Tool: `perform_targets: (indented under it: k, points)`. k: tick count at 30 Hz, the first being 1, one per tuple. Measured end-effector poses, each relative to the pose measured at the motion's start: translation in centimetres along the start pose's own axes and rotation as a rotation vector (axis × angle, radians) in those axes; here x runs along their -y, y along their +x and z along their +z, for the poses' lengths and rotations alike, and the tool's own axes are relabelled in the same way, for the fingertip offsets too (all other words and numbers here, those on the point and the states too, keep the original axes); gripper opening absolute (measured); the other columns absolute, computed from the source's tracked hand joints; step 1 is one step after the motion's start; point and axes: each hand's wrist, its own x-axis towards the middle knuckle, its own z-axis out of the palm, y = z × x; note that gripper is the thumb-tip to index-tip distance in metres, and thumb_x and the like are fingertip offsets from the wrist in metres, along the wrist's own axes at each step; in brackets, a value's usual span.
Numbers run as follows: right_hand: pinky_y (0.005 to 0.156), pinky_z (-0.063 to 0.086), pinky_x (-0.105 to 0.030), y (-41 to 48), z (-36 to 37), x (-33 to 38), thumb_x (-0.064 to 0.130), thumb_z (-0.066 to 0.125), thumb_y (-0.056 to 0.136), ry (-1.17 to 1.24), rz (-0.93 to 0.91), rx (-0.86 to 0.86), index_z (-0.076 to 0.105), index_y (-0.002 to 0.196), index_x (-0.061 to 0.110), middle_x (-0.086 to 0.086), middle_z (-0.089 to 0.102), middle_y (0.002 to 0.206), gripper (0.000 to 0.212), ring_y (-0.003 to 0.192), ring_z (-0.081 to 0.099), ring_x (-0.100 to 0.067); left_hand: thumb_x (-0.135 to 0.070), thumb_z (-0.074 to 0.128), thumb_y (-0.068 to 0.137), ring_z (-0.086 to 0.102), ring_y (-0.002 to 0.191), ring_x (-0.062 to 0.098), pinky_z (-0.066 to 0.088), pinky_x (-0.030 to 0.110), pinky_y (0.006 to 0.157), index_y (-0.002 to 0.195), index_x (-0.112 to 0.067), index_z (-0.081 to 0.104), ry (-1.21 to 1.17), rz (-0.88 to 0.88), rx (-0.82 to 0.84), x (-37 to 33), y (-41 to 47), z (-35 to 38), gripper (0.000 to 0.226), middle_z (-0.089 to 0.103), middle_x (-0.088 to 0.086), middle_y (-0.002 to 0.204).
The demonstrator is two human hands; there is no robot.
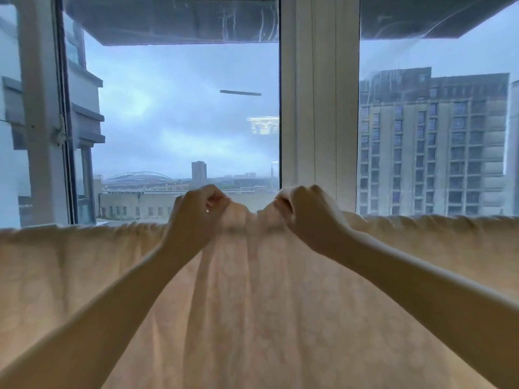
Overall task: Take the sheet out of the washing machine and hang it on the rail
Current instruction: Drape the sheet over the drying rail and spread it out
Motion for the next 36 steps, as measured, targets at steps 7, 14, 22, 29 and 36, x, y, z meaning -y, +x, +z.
perform_targets:
  k: [7,14,22,29,36]
  points:
    - [0.071,0.057,-0.036,0.6,2.2,3.1,0.026,0.051,0.095,0.111,-0.013,0.201,0.067,0.098,0.015,0.000,0.071,0.086,0.020,0.071,0.066,-0.012,-0.046,0.061,0.086,0.058,0.078,-0.012,0.045,0.014,0.070,0.096,-0.034,0.068,0.130,0.034,0.324,5.7,-2.0,-5.2,0.017,0.066,-0.022,0.084]
    - [0.078,0.056,-0.027,1.9,4.0,7.0,0.029,0.057,0.094,0.153,-0.172,0.269,0.065,0.112,0.016,0.000,0.071,0.106,0.024,0.084,0.069,-0.010,-0.033,0.065,0.086,0.059,0.077,-0.006,0.044,0.006,0.074,0.106,-0.022,0.072,0.196,0.080,0.266,8.4,-2.1,-7.8,0.023,0.064,-0.020,0.086]
    - [0.071,0.056,-0.035,2.9,5.7,7.5,0.021,0.055,0.092,0.048,-0.142,0.147,0.073,0.098,0.022,0.001,0.074,0.089,0.019,0.076,0.068,-0.019,-0.030,0.065,0.087,0.060,0.078,-0.008,0.050,0.024,0.076,0.088,-0.029,0.073,0.105,0.021,0.135,8.3,-2.2,-6.8,0.008,0.062,-0.025,0.079]
    - [0.065,0.052,-0.031,4.7,5.4,7.6,0.021,0.051,0.093,0.035,-0.032,0.039,0.069,0.092,0.016,-0.003,0.071,0.083,0.019,0.070,0.064,-0.021,-0.015,0.062,0.088,0.058,0.072,-0.007,0.048,0.022,0.074,0.079,-0.020,0.069,-0.030,-0.026,0.083,4.2,0.0,-4.2,0.012,0.063,-0.016,0.071]
    - [0.073,0.056,-0.037,4.9,6.2,7.4,0.023,0.054,0.091,0.140,-0.081,0.242,0.069,0.092,0.014,-0.002,0.071,0.088,0.017,0.075,0.066,-0.016,-0.027,0.062,0.091,0.062,0.082,0.007,0.046,0.021,0.073,0.094,-0.015,0.072,0.100,-0.022,0.306,6.0,1.3,-7.1,0.016,0.068,-0.007,0.089]
